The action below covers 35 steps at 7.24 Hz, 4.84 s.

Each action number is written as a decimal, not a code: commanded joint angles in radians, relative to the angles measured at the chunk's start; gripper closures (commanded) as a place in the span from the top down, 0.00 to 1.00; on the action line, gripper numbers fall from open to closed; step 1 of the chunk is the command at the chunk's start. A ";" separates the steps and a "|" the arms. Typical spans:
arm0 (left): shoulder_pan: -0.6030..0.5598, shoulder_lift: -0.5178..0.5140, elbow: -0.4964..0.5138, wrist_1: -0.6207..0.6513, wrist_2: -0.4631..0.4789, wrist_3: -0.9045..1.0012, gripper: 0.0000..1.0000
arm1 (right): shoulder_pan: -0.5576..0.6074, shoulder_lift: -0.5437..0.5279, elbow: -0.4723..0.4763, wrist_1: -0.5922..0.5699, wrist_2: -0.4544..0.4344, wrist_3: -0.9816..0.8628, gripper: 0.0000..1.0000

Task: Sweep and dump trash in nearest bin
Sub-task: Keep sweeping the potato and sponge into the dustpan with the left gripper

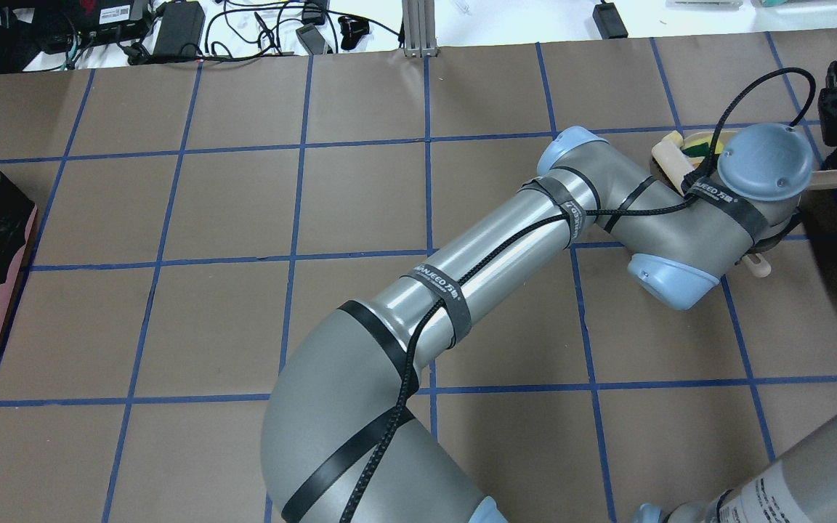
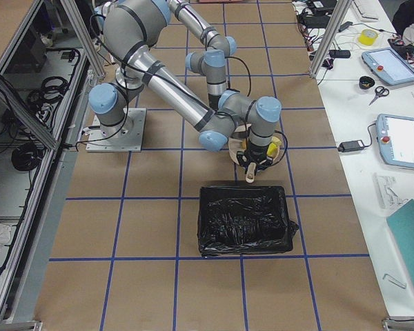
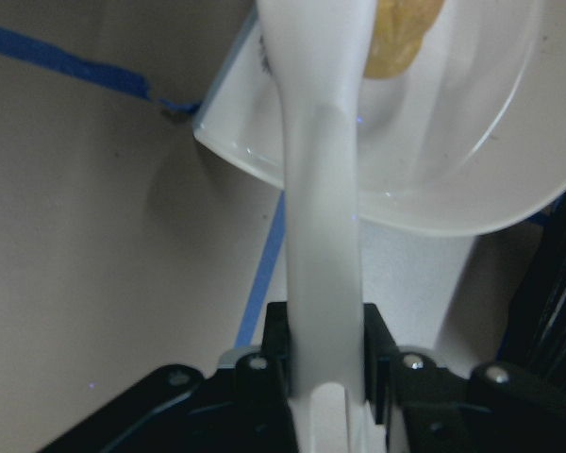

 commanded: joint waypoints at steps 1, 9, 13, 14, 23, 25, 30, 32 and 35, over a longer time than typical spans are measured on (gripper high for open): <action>-0.021 0.001 0.009 0.000 0.000 -0.042 0.00 | 0.000 0.001 0.000 0.000 -0.001 0.002 0.00; 0.086 0.118 -0.160 -0.008 0.047 0.205 0.00 | 0.000 0.004 0.002 0.009 0.066 -0.112 0.00; 0.152 0.044 -0.128 -0.014 0.128 0.341 0.00 | 0.000 0.005 0.003 0.010 0.065 -0.098 0.00; 0.150 0.011 -0.084 -0.012 0.125 0.364 0.00 | 0.000 0.005 0.003 0.010 0.065 -0.095 0.00; 0.063 -0.064 0.035 0.005 0.010 0.286 0.00 | 0.000 0.001 0.002 0.012 0.065 -0.086 0.00; 0.045 -0.041 0.036 0.005 0.005 0.239 0.00 | 0.000 0.001 0.003 0.010 0.065 -0.084 0.00; 0.077 0.018 -0.007 -0.002 -0.003 0.284 0.00 | -0.011 -0.013 -0.008 0.043 0.094 -0.049 0.00; 0.139 0.097 -0.008 -0.129 -0.041 0.254 0.00 | -0.020 -0.044 -0.014 0.062 0.099 -0.047 0.00; 0.306 0.229 -0.129 -0.287 -0.029 0.500 0.00 | -0.098 -0.081 -0.020 0.188 0.267 -0.043 0.00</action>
